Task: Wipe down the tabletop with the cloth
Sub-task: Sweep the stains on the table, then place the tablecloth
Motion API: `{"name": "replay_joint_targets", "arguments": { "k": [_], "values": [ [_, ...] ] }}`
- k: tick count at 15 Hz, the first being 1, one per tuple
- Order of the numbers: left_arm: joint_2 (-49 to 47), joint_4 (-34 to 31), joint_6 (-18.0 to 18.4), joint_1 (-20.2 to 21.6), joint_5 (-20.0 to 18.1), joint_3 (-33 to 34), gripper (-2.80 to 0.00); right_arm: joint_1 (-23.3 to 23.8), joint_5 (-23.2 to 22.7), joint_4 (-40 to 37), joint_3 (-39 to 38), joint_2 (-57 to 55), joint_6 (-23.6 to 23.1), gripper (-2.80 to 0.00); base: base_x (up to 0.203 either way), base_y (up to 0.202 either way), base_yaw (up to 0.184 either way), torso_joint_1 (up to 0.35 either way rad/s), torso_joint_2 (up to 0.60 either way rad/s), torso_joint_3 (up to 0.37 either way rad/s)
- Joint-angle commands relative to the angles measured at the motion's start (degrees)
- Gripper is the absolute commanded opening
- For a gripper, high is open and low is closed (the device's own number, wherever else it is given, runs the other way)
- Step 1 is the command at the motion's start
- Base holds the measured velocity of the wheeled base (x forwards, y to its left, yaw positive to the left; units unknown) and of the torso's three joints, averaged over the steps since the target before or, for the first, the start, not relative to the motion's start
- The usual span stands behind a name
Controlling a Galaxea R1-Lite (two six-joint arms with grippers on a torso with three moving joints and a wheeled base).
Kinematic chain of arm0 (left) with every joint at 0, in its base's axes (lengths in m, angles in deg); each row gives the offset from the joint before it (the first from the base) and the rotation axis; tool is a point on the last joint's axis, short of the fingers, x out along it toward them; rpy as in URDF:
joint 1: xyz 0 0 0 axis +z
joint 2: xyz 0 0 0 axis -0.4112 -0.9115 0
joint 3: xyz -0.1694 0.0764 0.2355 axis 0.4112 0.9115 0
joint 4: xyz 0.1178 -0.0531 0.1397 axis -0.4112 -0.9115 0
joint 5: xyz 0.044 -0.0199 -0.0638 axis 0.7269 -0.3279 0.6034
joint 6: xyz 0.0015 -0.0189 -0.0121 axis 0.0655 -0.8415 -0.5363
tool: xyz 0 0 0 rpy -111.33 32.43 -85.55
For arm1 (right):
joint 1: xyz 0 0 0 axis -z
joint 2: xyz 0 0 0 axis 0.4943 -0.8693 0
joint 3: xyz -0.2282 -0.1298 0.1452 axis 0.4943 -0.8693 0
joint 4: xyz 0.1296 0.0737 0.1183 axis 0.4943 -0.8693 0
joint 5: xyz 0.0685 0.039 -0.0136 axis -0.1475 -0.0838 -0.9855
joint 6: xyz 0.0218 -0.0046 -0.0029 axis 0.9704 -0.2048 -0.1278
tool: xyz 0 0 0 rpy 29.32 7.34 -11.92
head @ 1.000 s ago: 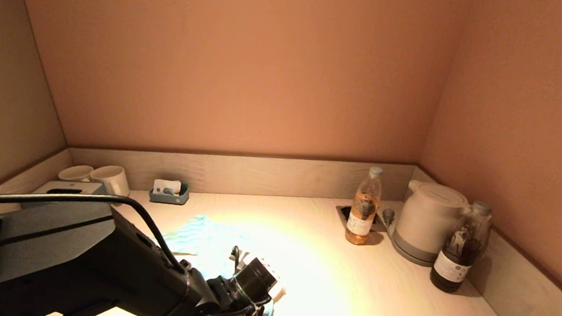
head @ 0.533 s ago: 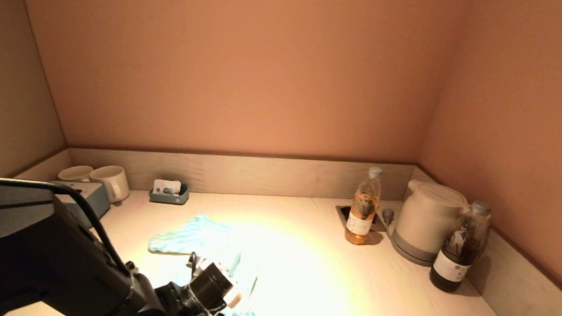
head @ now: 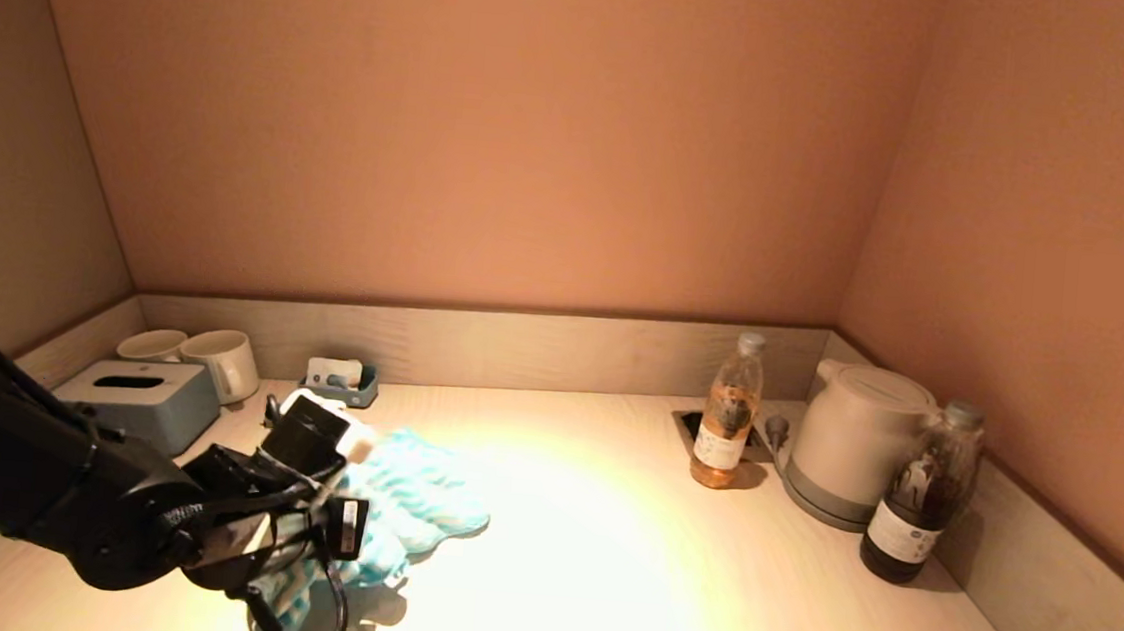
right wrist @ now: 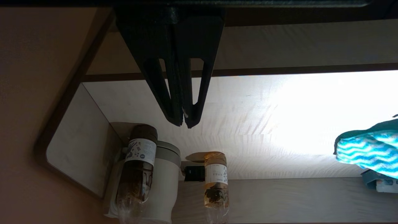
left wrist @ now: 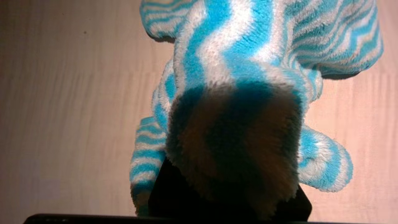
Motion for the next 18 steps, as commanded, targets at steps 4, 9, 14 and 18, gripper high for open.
{"name": "replay_joint_targets", "arguments": {
  "k": [4,9,14,18],
  "values": [
    [8.83,0.26,2.83,1.55,2.03,-1.69,-2.80,-0.02,-0.02,0.01,0.04,-0.05,-0.02,-2.80,0.000,0.000,0.000,0.000,0.00,0.000],
    [16.08,0.34,5.04,2.30,3.85,-2.96,-2.80,-0.02,-0.02,0.01,-0.02,-0.05,-0.02,-2.80,0.000,0.000,0.000,0.000,0.00,0.000],
    [24.72,0.31,11.25,9.48,5.85,-5.64,-2.80,-0.02,-0.02,0.01,-0.05,-0.05,-0.02,-2.80,0.000,0.000,0.000,0.000,0.00,0.000],
    [28.99,0.27,15.54,21.09,5.58,-5.69,-2.80,-0.02,-0.02,0.01,-0.05,-0.05,-0.02,-2.80,0.000,0.000,0.000,0.000,0.00,0.000]
  ]
}}
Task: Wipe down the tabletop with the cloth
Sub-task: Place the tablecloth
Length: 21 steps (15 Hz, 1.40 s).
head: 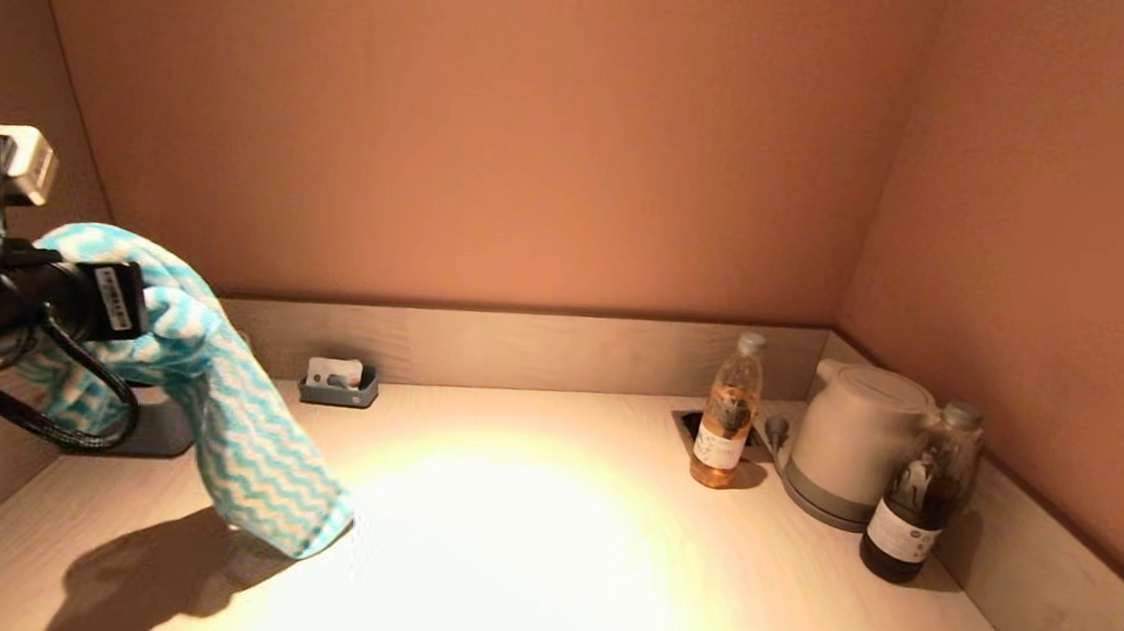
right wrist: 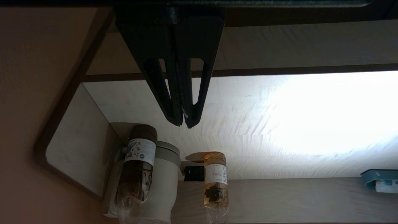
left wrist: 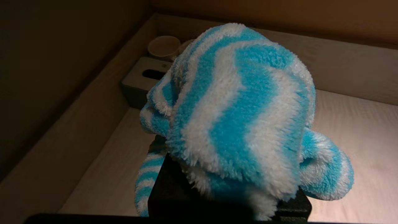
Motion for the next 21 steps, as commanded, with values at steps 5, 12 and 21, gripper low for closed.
{"name": "replay_joint_targets", "arguments": {
  "k": [5,12,21],
  "values": [
    [8.66,-0.24,4.75,11.31,0.00,0.18,-2.80,-0.02,-0.02,0.04,-0.04,-0.05,-0.02,-2.80,0.000,0.000,0.000,0.000,0.00,0.000],
    [10.53,-1.90,6.26,17.48,0.04,3.75,-2.80,-0.02,-0.02,0.04,0.04,-0.05,-0.02,-2.80,0.000,0.000,0.000,0.000,0.00,0.000],
    [6.59,-1.19,5.82,27.16,-1.11,9.13,-2.80,-0.02,-0.02,0.04,0.00,-0.05,-0.02,-2.80,0.000,0.000,0.000,0.000,0.00,0.000]
  ]
}}
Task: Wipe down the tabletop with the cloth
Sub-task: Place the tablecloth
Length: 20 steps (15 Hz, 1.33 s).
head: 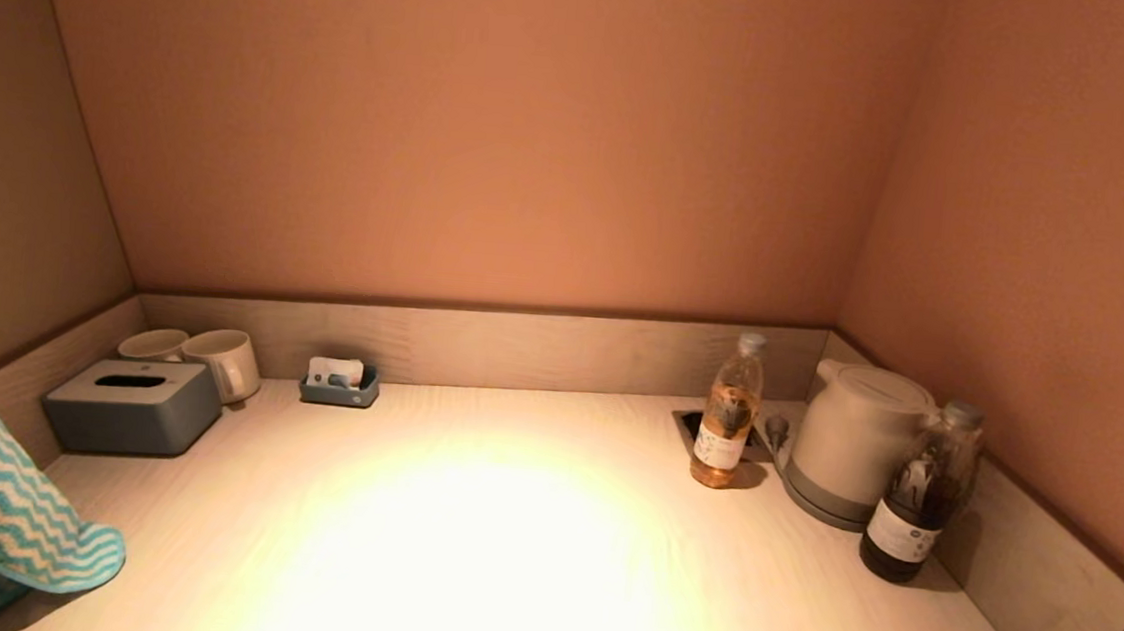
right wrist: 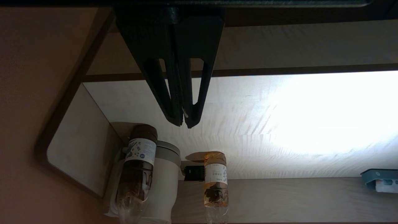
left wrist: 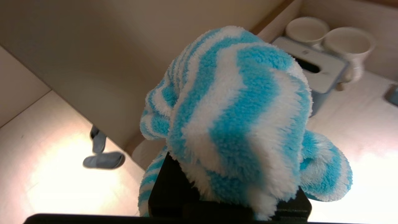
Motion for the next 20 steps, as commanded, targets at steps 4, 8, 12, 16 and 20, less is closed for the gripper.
{"name": "replay_joint_targets", "arguments": {
  "k": [4,8,12,16,20],
  "values": [
    [-6.67,3.10,-0.25,0.90,0.22,1.35,-2.80,-0.02,-0.02,-0.02,0.01,-0.05,-0.02,-2.80,0.000,0.000,0.000,0.000,0.00,0.000],
    [-13.83,7.79,-1.06,1.16,0.01,2.88,-2.80,-0.02,-0.02,0.01,-0.07,-0.05,-0.02,-2.80,0.000,0.000,0.000,0.000,0.00,0.000],
    [-20.94,8.93,-5.02,1.20,0.30,3.11,-2.80,-0.02,-0.02,0.01,0.01,-0.05,-0.02,-2.80,0.000,0.000,0.000,0.000,0.00,0.000],
    [-28.61,8.62,-8.31,1.21,-0.08,3.52,-2.80,-0.02,-0.02,0.01,0.01,-0.05,-0.02,-2.80,0.000,0.000,0.000,0.000,0.00,0.000],
    [-29.87,7.26,-10.66,1.20,-3.72,4.23,-2.80,-0.02,-0.02,0.01,0.01,-0.05,-0.02,-2.80,0.000,0.000,0.000,0.000,0.00,0.000]
  ]
}}
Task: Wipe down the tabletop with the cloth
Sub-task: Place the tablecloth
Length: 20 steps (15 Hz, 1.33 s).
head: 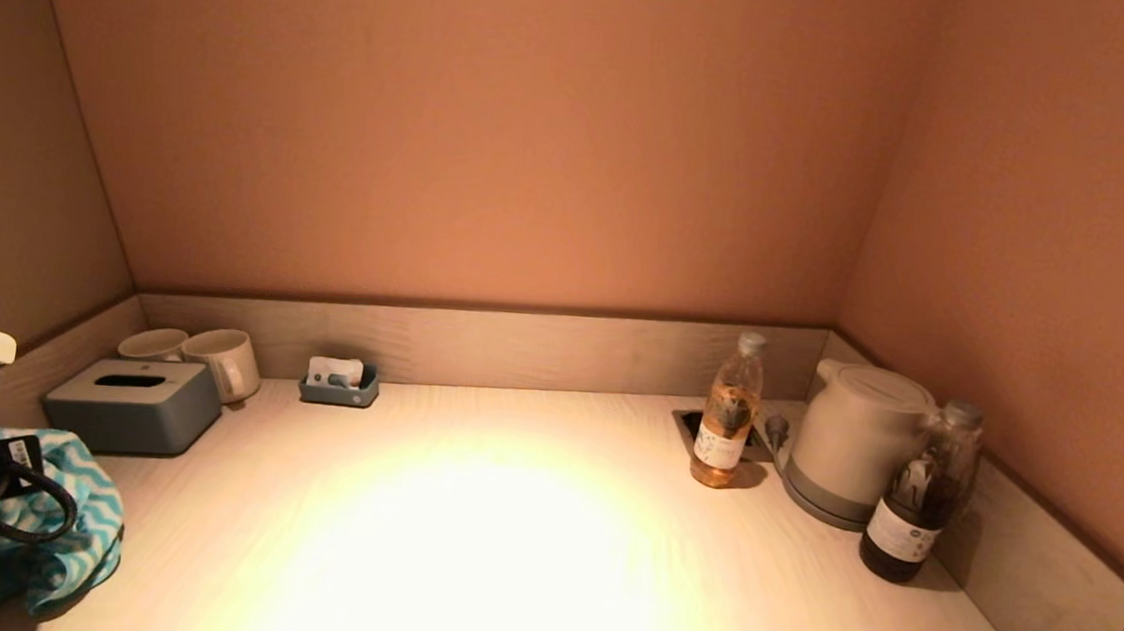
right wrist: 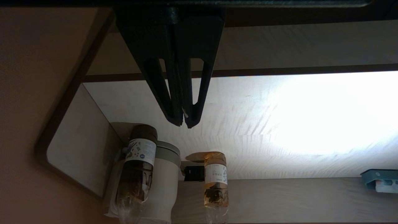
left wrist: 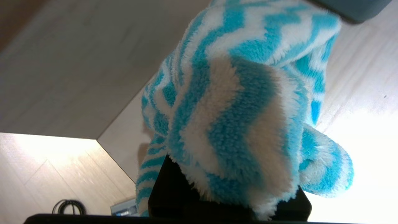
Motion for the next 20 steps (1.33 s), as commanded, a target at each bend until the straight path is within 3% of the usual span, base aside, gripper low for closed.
{"name": "replay_joint_targets", "arguments": {
  "k": [1,3,10,13,14,20],
  "values": [
    [-1.59,0.05,-0.46,0.07,-1.05,0.35,-2.80,-0.02,-0.02,0.01,0.01,-0.05,-0.04,-2.80,0.000,0.000,0.000,0.000,0.00,0.000],
    [-1.66,-0.73,-1.46,0.28,-4.01,0.13,-2.80,-0.02,-0.02,0.01,-0.06,-0.05,-0.04,-2.80,0.000,0.000,0.000,0.000,0.00,0.000],
    [-3.92,-1.15,-1.69,6.41,-7.19,-2.14,-2.80,-0.02,-0.02,0.01,-0.07,-0.05,-0.04,-2.80,0.000,0.000,0.000,0.000,0.00,0.000],
    [-4.12,-1.27,-1.60,6.85,-8.19,-2.23,-2.80,-0.02,-0.02,0.01,0.01,-0.05,-0.04,-2.80,0.000,0.000,0.000,0.000,0.00,0.000],
    [-4.16,-1.27,-1.60,6.85,-8.19,-2.27,0.00,-0.02,-0.02,0.01,0.01,-0.05,-0.04,-2.80,0.000,0.000,0.000,0.000,0.00,0.000],
    [-3.46,-1.33,-1.87,6.85,-9.17,-2.51,0.00,-0.02,-0.02,0.01,0.01,-0.05,-0.04,-2.80,0.000,0.000,0.000,0.000,0.00,0.000]
  ]
}}
